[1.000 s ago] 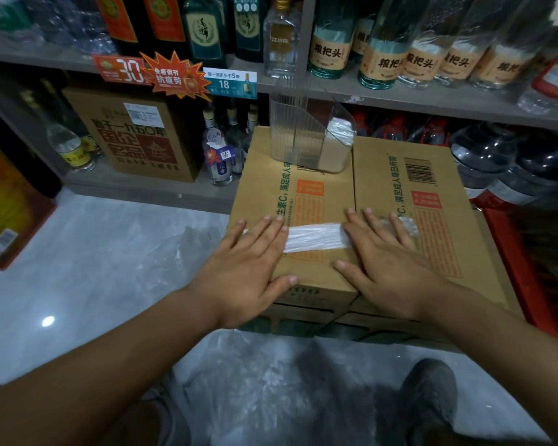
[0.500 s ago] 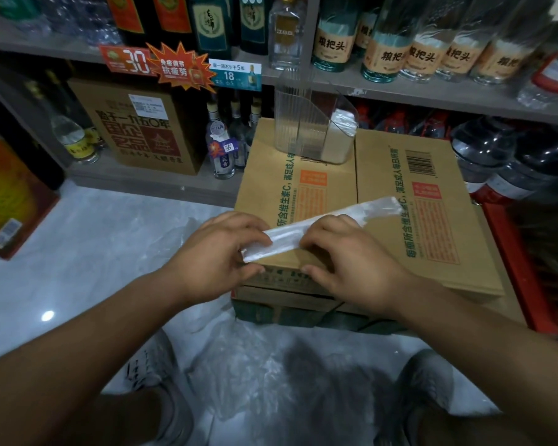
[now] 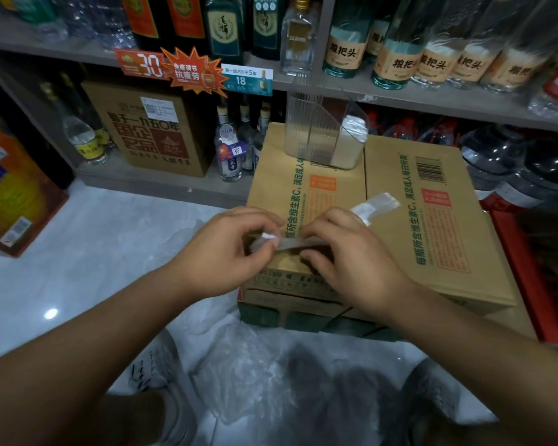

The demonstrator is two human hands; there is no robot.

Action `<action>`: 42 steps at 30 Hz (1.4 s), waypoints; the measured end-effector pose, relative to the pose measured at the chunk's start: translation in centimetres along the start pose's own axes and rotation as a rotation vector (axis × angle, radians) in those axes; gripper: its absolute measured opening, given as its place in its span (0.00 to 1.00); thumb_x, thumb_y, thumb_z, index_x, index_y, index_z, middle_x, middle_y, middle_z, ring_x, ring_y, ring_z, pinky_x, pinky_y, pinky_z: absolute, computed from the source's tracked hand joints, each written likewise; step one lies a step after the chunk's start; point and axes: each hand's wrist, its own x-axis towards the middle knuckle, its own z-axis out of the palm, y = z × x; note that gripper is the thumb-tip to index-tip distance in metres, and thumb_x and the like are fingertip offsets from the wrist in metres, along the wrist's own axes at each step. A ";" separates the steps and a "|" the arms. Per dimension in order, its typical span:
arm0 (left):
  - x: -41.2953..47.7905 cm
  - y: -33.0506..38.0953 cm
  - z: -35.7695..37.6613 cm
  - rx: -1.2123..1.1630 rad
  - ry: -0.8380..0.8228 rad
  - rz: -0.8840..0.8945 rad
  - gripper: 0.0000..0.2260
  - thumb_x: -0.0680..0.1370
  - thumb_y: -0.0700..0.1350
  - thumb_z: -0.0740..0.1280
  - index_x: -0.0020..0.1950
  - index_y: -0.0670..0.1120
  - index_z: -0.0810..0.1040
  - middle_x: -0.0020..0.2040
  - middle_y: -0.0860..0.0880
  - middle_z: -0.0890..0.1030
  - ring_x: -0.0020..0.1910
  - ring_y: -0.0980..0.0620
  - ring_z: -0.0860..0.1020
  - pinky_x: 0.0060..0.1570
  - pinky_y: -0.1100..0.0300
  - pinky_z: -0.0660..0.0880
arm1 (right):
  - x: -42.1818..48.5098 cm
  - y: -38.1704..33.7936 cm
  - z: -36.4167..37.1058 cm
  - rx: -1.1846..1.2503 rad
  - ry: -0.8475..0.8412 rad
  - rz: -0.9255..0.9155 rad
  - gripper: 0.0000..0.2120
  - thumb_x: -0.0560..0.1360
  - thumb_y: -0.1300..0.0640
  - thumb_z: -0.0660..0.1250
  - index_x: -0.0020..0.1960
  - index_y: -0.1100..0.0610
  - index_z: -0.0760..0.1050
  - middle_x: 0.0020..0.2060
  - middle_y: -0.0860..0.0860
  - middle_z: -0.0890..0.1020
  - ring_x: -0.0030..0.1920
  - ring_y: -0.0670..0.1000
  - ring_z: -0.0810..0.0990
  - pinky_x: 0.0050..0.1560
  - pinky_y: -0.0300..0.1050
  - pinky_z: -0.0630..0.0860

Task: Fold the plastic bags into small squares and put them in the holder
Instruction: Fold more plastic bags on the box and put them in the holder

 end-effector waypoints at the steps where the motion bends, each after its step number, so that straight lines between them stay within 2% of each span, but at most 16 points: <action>1: 0.2 0.5 0.1 -0.110 0.004 -0.049 0.02 0.80 0.43 0.70 0.49 0.47 0.83 0.56 0.55 0.84 0.59 0.60 0.79 0.59 0.61 0.76 | 0.1 -0.1 -0.1 0.033 0.000 0.022 0.08 0.76 0.56 0.73 0.54 0.53 0.80 0.50 0.49 0.78 0.54 0.51 0.75 0.55 0.51 0.75; 3: 0.9 1.7 0.2 -0.280 0.030 -0.090 0.02 0.79 0.42 0.72 0.51 0.45 0.82 0.53 0.52 0.85 0.56 0.56 0.82 0.58 0.57 0.78 | 0.2 -0.1 -0.3 0.108 -0.003 0.061 0.03 0.77 0.57 0.71 0.51 0.54 0.81 0.47 0.48 0.79 0.50 0.50 0.76 0.53 0.51 0.76; 5: 1.4 2.4 0.4 -0.428 0.031 -0.121 0.14 0.74 0.44 0.77 0.55 0.45 0.77 0.51 0.50 0.86 0.54 0.53 0.82 0.54 0.57 0.80 | 0.3 -0.2 -0.6 0.252 0.010 0.143 0.01 0.78 0.58 0.70 0.48 0.53 0.80 0.44 0.46 0.80 0.46 0.46 0.77 0.50 0.45 0.77; 7: 1.8 2.5 0.6 -0.543 -0.043 -0.180 0.25 0.69 0.44 0.79 0.61 0.44 0.72 0.52 0.50 0.86 0.56 0.55 0.82 0.53 0.59 0.80 | 0.3 -0.3 -0.8 0.490 0.037 0.293 0.04 0.78 0.59 0.69 0.45 0.54 0.78 0.39 0.45 0.80 0.40 0.43 0.78 0.43 0.38 0.76; 9: 2.1 2.0 1.3 -0.530 -0.109 -0.219 0.31 0.67 0.43 0.78 0.66 0.44 0.69 0.55 0.49 0.85 0.60 0.53 0.81 0.55 0.56 0.81 | 0.3 -0.5 -0.8 0.698 0.066 0.424 0.04 0.80 0.61 0.67 0.46 0.60 0.77 0.38 0.53 0.81 0.38 0.46 0.78 0.42 0.41 0.75; 10: 2.3 1.6 1.7 -0.504 -0.126 -0.229 0.31 0.68 0.42 0.78 0.67 0.45 0.69 0.54 0.49 0.84 0.60 0.54 0.81 0.55 0.56 0.80 | 0.3 -0.6 -0.7 0.815 0.074 0.482 0.04 0.81 0.62 0.66 0.48 0.63 0.76 0.40 0.57 0.82 0.40 0.50 0.80 0.43 0.44 0.77; 13: 2.4 0.9 3.1 -0.466 -0.145 -0.231 0.25 0.73 0.33 0.76 0.66 0.40 0.71 0.47 0.49 0.82 0.53 0.60 0.79 0.57 0.63 0.76 | 0.1 -1.0 -0.8 1.212 0.078 0.648 0.06 0.83 0.65 0.61 0.57 0.64 0.76 0.47 0.58 0.85 0.48 0.54 0.86 0.48 0.48 0.84; 15: 2.4 0.8 3.8 -0.430 -0.132 -0.214 0.21 0.73 0.31 0.75 0.64 0.38 0.74 0.48 0.47 0.80 0.49 0.60 0.77 0.56 0.66 0.73 | 0.0 -1.0 -0.9 1.296 0.068 0.691 0.09 0.83 0.66 0.60 0.60 0.61 0.75 0.52 0.59 0.85 0.51 0.55 0.86 0.51 0.51 0.84; 19: 2.8 0.8 4.1 -0.322 -0.094 -0.143 0.20 0.71 0.41 0.77 0.62 0.46 0.79 0.55 0.48 0.81 0.55 0.54 0.78 0.60 0.61 0.74 | -0.2 -0.6 -1.2 1.316 0.079 0.719 0.11 0.83 0.66 0.59 0.62 0.60 0.75 0.54 0.59 0.84 0.51 0.54 0.86 0.48 0.50 0.84; 23: 3.0 1.4 4.3 -0.364 -0.116 -0.156 0.18 0.72 0.31 0.76 0.59 0.44 0.79 0.52 0.43 0.82 0.49 0.58 0.76 0.57 0.64 0.74 | -0.4 -0.3 -1.1 1.318 0.078 0.696 0.13 0.82 0.67 0.59 0.65 0.61 0.73 0.56 0.60 0.83 0.51 0.54 0.86 0.45 0.47 0.84; 25: 3.1 1.5 4.3 -0.362 -0.130 -0.173 0.16 0.72 0.32 0.76 0.56 0.44 0.80 0.48 0.43 0.81 0.47 0.57 0.76 0.55 0.61 0.74 | -0.5 -0.3 -1.1 1.304 0.070 0.684 0.13 0.82 0.67 0.59 0.66 0.61 0.73 0.56 0.60 0.83 0.51 0.54 0.86 0.45 0.47 0.84; 29: 3.2 1.0 4.3 -0.199 -0.213 -0.178 0.12 0.71 0.53 0.75 0.50 0.49 0.82 0.44 0.46 0.82 0.46 0.47 0.78 0.55 0.49 0.76 | -0.5 -0.1 -1.1 1.274 0.066 0.667 0.11 0.82 0.68 0.59 0.63 0.62 0.74 0.55 0.61 0.84 0.51 0.55 0.86 0.48 0.50 0.85; 32: 3.0 0.9 4.3 -0.126 -0.208 -0.163 0.17 0.71 0.60 0.69 0.49 0.48 0.82 0.43 0.50 0.82 0.46 0.49 0.79 0.56 0.48 0.76 | -0.3 0.5 -1.6 1.073 0.038 0.626 0.08 0.81 0.64 0.64 0.59 0.65 0.75 0.53 0.63 0.83 0.48 0.56 0.86 0.47 0.50 0.84; 35: 3.0 0.8 4.4 -0.050 -0.214 -0.150 0.17 0.72 0.63 0.66 0.50 0.51 0.81 0.45 0.54 0.83 0.50 0.54 0.80 0.60 0.44 0.74 | 0.4 1.3 -2.7 0.900 0.099 0.561 0.13 0.79 0.57 0.69 0.56 0.67 0.75 0.48 0.65 0.82 0.39 0.55 0.83 0.40 0.49 0.81; 39: 3.0 1.0 4.6 -0.029 -0.189 -0.180 0.16 0.72 0.65 0.65 0.49 0.54 0.80 0.43 0.57 0.81 0.47 0.58 0.79 0.60 0.47 0.73 | 2.2 3.1 -3.8 0.760 0.216 0.608 0.08 0.80 0.56 0.68 0.50 0.62 0.77 0.35 0.56 0.81 0.33 0.50 0.78 0.35 0.46 0.76; 42: 3.1 1.2 4.6 -0.038 -0.154 -0.179 0.10 0.78 0.57 0.67 0.54 0.53 0.79 0.41 0.57 0.82 0.39 0.62 0.77 0.50 0.54 0.69 | 3.3 4.9 -3.4 0.534 0.228 0.596 0.06 0.79 0.58 0.69 0.43 0.56 0.78 0.34 0.50 0.81 0.33 0.47 0.78 0.36 0.42 0.75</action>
